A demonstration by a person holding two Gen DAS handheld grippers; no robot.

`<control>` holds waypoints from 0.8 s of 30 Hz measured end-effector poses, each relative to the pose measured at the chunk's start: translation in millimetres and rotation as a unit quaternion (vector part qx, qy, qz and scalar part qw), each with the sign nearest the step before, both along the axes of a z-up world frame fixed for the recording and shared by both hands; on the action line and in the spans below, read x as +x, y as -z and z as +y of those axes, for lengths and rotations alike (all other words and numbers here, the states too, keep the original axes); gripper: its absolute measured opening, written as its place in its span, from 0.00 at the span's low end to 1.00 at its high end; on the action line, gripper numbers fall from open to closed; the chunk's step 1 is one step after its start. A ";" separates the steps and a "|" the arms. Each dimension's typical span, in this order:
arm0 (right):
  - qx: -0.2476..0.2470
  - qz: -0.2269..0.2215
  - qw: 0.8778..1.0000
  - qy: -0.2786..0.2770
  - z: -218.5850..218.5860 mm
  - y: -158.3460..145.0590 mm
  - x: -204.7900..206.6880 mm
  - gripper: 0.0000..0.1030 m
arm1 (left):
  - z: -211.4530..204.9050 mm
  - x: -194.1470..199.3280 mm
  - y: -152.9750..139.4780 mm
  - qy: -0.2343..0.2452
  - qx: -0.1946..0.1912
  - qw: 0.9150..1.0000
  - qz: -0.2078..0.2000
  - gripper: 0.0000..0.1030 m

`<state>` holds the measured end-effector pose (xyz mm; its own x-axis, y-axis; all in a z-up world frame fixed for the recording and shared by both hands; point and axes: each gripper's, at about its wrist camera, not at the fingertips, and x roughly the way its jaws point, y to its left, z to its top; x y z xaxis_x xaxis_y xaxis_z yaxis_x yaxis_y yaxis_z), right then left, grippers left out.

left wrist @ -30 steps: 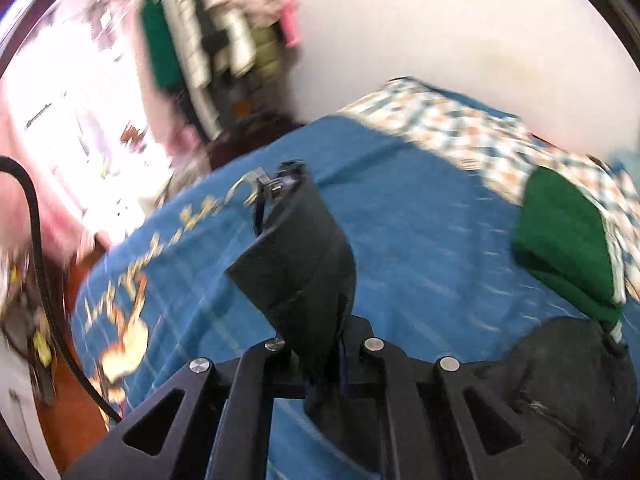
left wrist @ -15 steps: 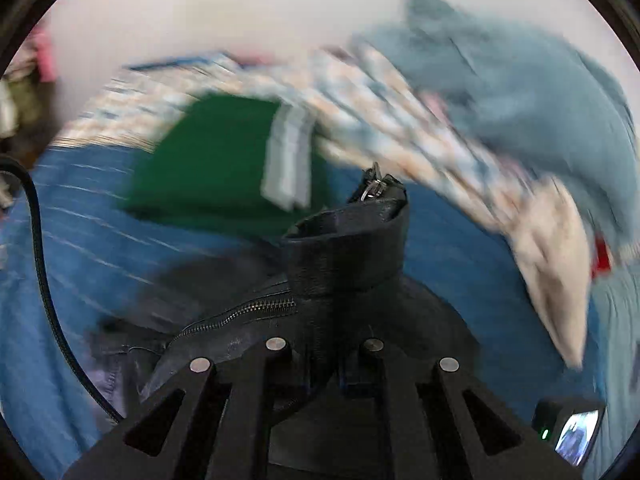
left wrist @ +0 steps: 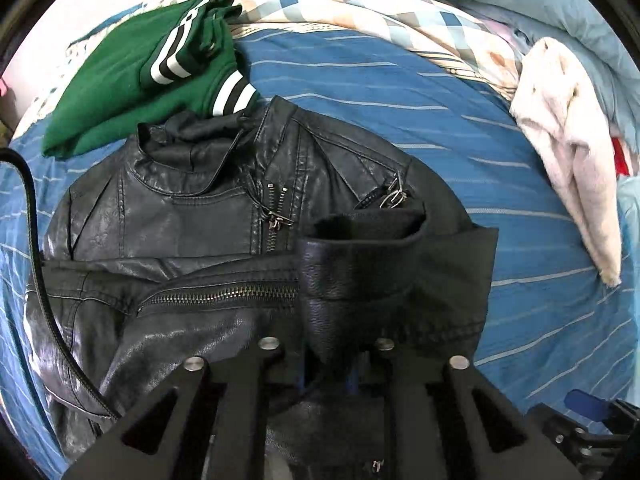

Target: Fold large clothes

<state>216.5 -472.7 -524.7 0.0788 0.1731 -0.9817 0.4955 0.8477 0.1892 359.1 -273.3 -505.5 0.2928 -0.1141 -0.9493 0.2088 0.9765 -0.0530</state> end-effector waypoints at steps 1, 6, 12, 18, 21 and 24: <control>0.008 -0.002 1.000 -0.002 -2.4 -2.4 1.2 0.83 | 1.2 0.9 -2.2 -0.002 -0.001 1.000 0.001 0.21; 0.038 -0.014 0.999 -0.009 -7.0 -18.6 9.4 0.83 | 12.8 -2.1 -13.6 -0.004 -0.009 1.000 -0.004 1.00; 0.110 -0.053 0.992 -0.007 13.7 -42.7 39.6 0.83 | 75.3 -27.5 -61.3 -0.058 0.001 0.998 -0.031 1.00; 0.162 -0.057 0.985 -0.035 65.0 -21.3 85.9 0.83 | 172.5 -53.4 -69.3 -0.127 0.090 0.987 -0.035 1.00; 0.165 -0.031 0.984 -0.061 88.5 4.2 105.9 0.74 | 223.5 -46.8 -40.9 -0.176 0.150 0.973 -0.021 1.00; 0.064 -0.004 0.993 -0.099 108.9 24.2 111.3 0.21 | 264.3 -30.2 -10.1 -0.223 0.177 0.958 -0.004 1.00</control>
